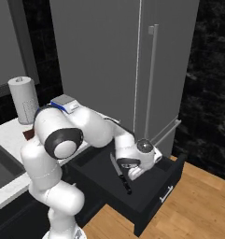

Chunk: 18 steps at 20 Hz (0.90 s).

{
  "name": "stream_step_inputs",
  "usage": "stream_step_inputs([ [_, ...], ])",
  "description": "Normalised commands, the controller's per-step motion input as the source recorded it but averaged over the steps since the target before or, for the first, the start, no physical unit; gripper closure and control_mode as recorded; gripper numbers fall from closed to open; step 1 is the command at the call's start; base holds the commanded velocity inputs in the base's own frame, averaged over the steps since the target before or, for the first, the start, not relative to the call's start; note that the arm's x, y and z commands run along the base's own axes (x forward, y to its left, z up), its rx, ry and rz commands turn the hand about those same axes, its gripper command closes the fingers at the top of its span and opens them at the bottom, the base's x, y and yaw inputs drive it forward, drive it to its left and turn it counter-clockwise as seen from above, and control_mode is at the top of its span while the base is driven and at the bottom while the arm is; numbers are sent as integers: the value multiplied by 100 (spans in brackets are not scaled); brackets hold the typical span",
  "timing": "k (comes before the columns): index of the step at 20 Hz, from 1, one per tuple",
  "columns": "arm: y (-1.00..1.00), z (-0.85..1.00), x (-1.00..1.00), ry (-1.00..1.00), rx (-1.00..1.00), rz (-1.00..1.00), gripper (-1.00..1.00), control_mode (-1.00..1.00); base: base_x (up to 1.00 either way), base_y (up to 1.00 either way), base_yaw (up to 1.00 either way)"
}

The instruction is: Pick up the knife from the drawer and place it on the cutting board. Then place the meat from the plate to the cutting board.

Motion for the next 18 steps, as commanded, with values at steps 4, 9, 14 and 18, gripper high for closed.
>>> stream_step_inputs([
  [4,21,12,31,55,28,-2,-100,-100,0,0,0],
  [9,10,75,11,35,16,-25,-100,-100,0,0,0],
  [14,5,29,4,6,25,-25,-100,-100,0,0,0],
  [18,14,-13,-1,-27,16,-19,-100,-100,0,0,0],
])
